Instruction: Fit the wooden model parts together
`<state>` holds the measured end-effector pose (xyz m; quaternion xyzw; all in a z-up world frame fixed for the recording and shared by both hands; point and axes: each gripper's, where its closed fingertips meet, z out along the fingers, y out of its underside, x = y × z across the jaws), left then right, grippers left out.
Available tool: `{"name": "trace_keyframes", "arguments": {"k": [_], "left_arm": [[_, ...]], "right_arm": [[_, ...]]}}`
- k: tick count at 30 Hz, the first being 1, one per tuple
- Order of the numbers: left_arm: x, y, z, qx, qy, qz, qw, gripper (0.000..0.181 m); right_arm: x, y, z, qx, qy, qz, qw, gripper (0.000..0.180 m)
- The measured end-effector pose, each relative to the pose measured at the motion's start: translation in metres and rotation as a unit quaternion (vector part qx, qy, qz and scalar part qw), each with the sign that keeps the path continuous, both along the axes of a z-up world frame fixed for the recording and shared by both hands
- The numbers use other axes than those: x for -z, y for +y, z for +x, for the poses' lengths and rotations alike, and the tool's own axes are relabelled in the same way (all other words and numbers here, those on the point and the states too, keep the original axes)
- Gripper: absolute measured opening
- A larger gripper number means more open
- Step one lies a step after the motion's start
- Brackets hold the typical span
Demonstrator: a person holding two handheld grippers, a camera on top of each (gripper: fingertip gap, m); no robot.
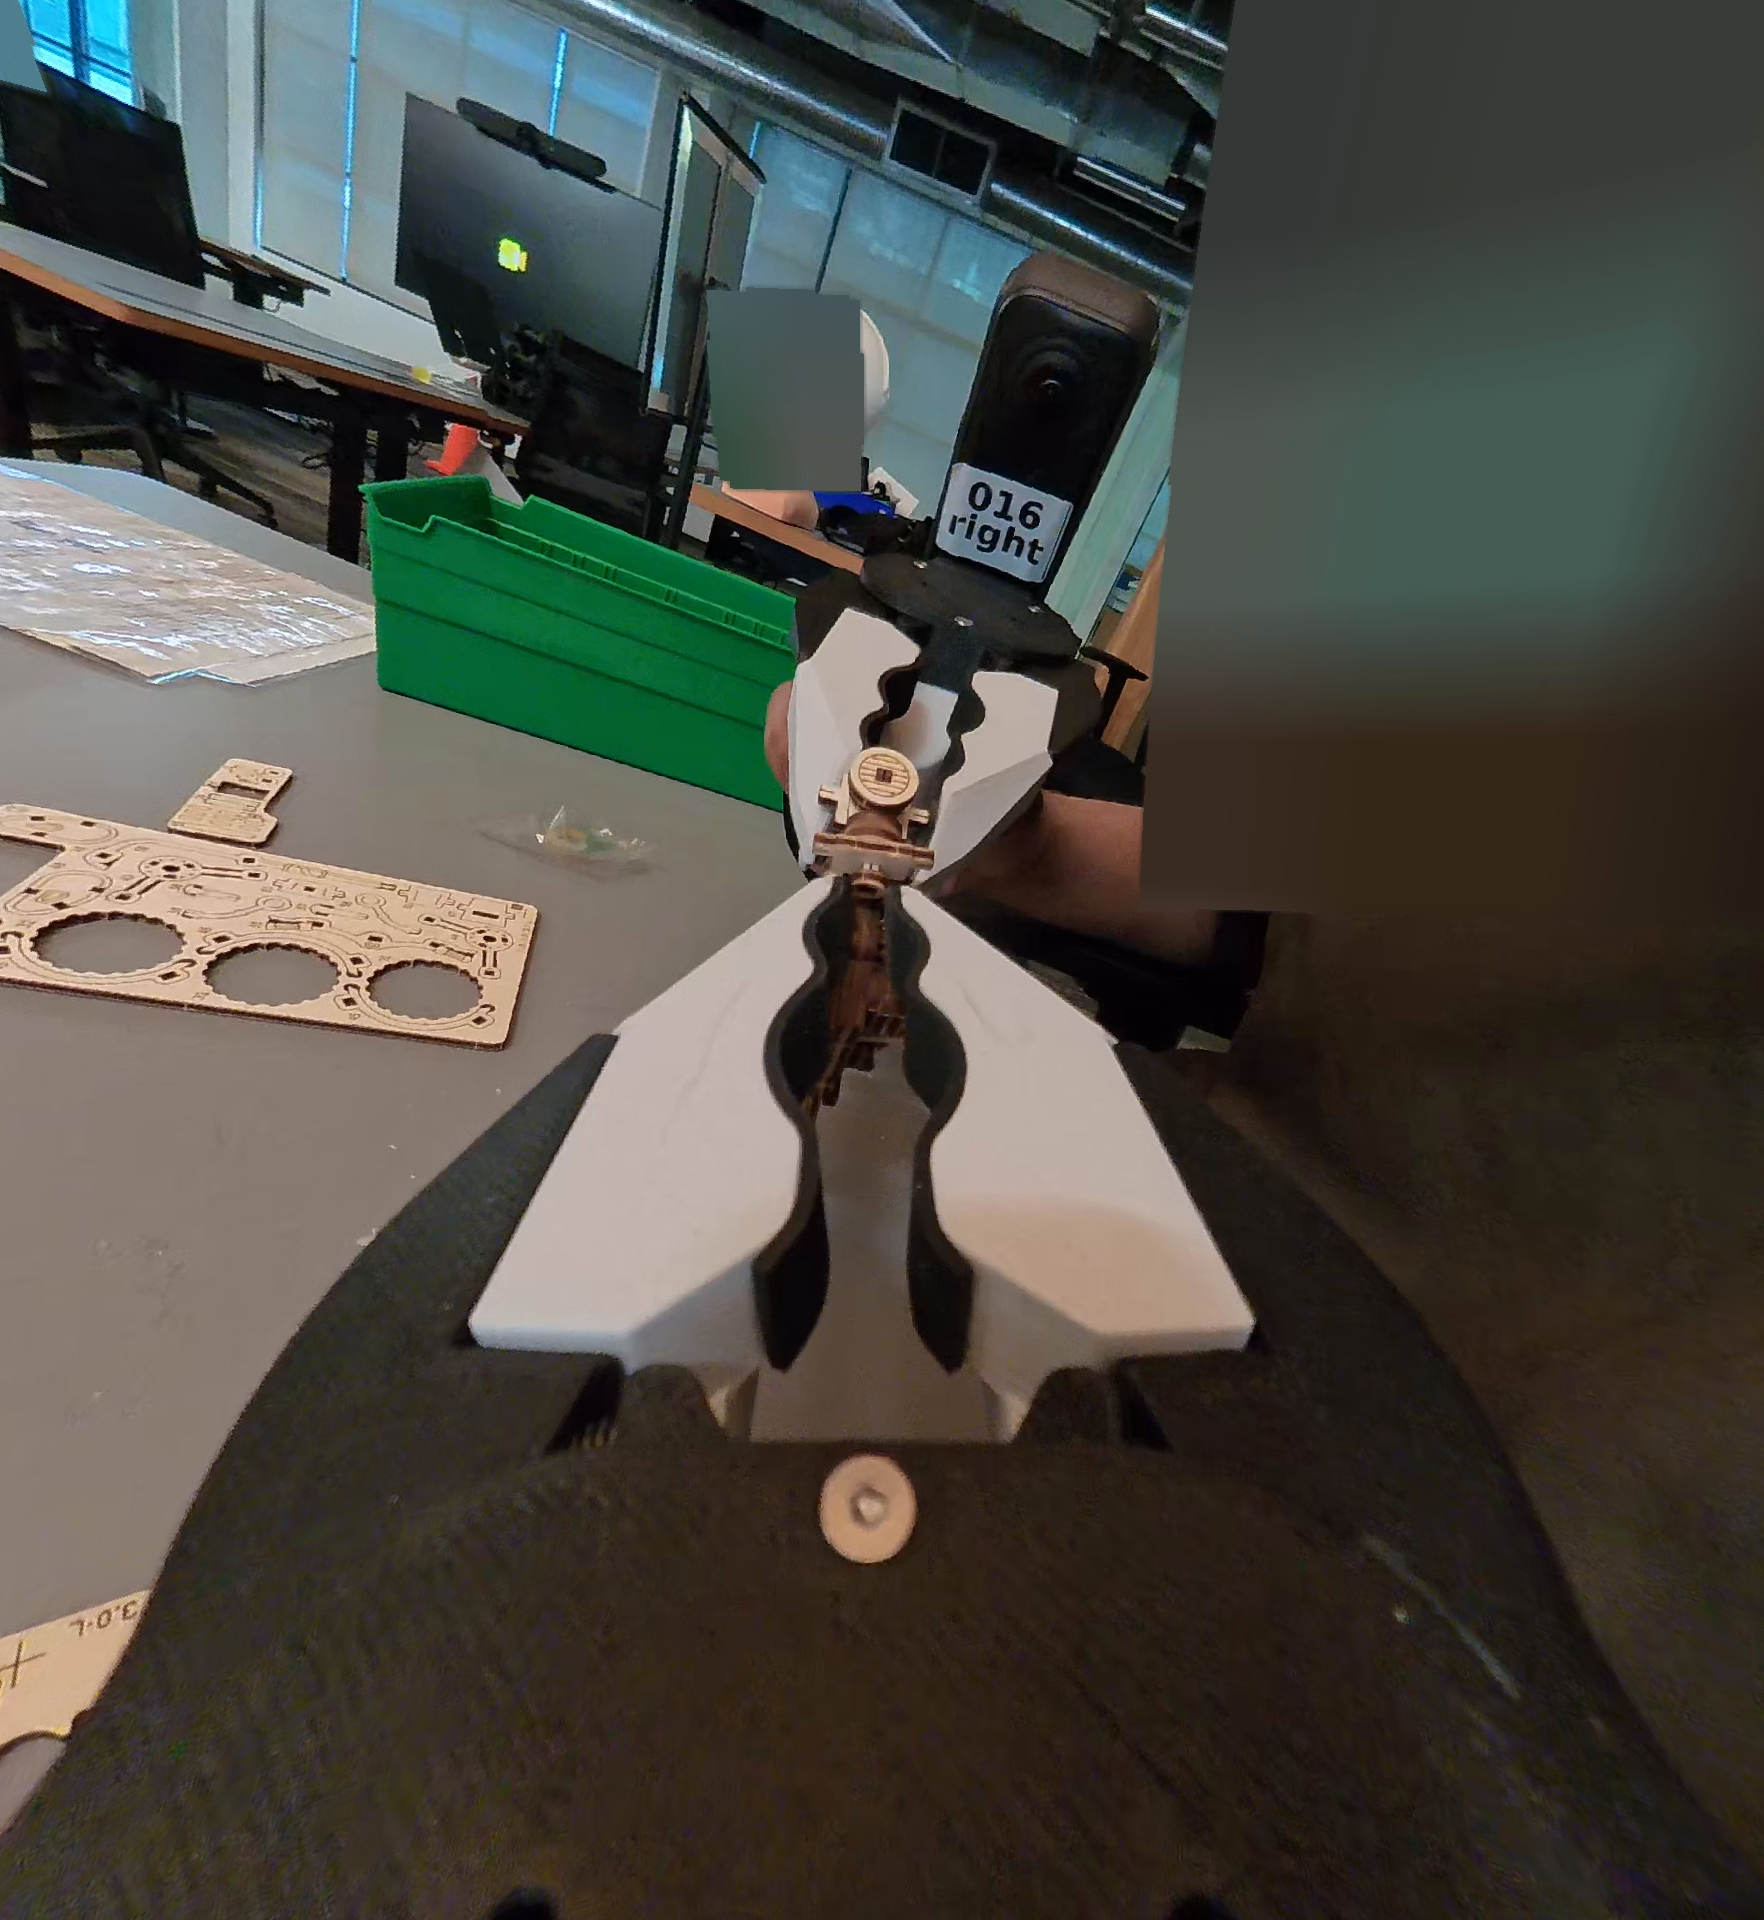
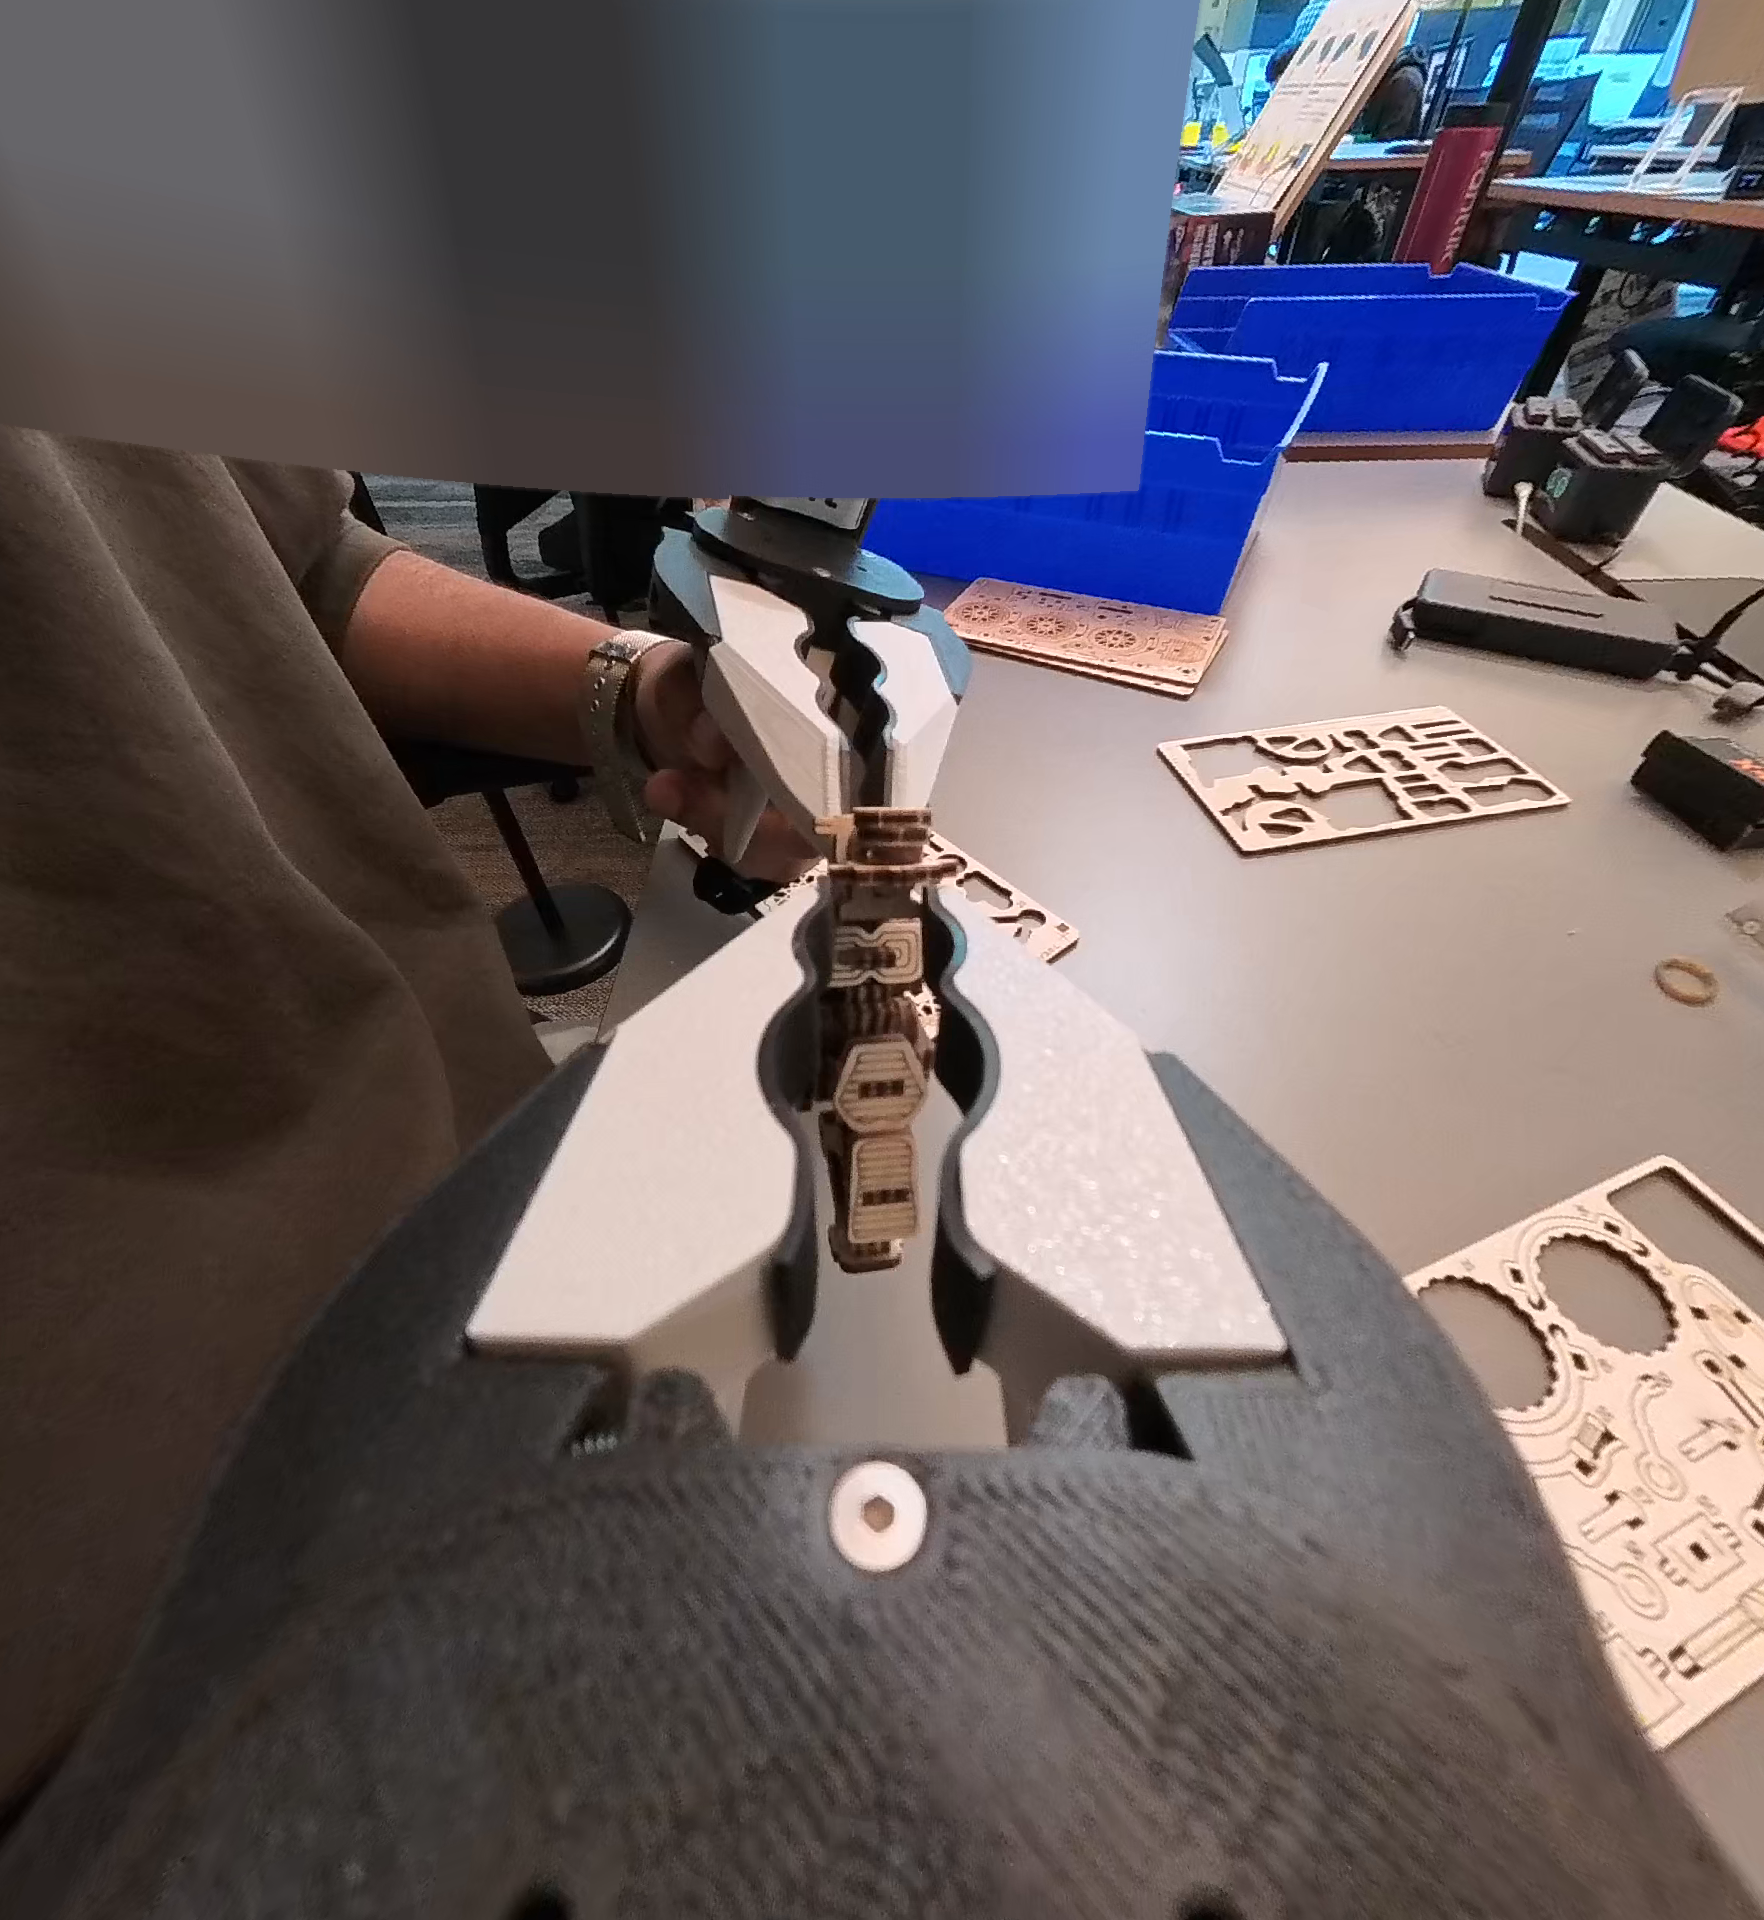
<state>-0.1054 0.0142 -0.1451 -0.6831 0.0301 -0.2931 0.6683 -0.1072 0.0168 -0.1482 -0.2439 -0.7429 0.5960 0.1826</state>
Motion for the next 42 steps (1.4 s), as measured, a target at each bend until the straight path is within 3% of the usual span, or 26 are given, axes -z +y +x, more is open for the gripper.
{"name": "trace_keyframes", "arguments": {"k": [33, 42], "left_arm": [[0.005, 0.005, -0.004, -0.019, 0.003, -0.021, 1.000, 0.000], [0.000, 0.008, -0.011, -0.049, -0.015, -0.014, 0.999, 0.009]], "right_arm": [[0.007, 0.004, -0.003, 0.025, 0.002, 0.061, 0.998, 0.014], [0.000, 0.006, -0.010, 0.053, 0.041, 0.062, 0.996, 0.014]]}}
